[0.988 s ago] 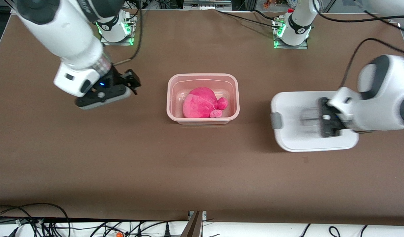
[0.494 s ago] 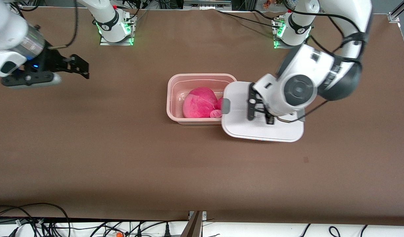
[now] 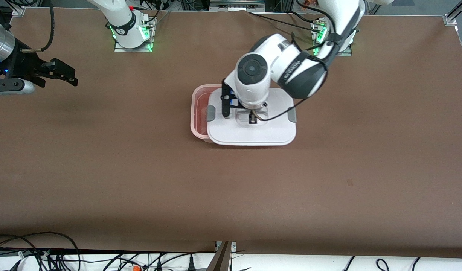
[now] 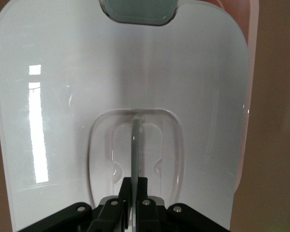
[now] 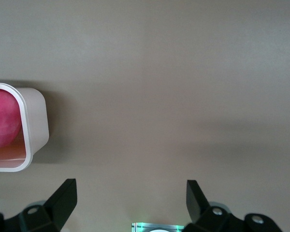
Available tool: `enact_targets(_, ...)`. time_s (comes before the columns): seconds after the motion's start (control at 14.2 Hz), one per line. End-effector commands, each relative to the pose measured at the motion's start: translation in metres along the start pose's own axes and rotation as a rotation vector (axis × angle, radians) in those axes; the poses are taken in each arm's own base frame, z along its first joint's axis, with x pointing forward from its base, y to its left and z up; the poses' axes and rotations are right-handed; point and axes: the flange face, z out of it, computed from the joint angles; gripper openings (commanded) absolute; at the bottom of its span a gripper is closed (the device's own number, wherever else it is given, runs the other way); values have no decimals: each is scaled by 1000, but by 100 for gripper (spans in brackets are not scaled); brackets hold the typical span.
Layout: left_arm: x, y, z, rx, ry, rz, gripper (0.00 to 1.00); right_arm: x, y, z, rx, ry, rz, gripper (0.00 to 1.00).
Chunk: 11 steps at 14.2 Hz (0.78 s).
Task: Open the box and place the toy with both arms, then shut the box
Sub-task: 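Lower the lid onto the box with the left gripper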
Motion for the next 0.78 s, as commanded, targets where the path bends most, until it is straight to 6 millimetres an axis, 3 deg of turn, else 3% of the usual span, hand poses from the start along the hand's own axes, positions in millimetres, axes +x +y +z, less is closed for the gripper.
enact_targets(0.0, 10, 3, -10, 17, 15, -39, 0, -6, 2, -5, 10, 13, -11, 100)
enact_targets(0.56, 52, 8, 20, 42, 36, -54, 0, -1, -5, -8, 6, 30, -22, 100)
enact_targets(0.71, 57, 9, 29, 58, 27, -48, 0, -1, -4, -19, 4, 54, -21, 100)
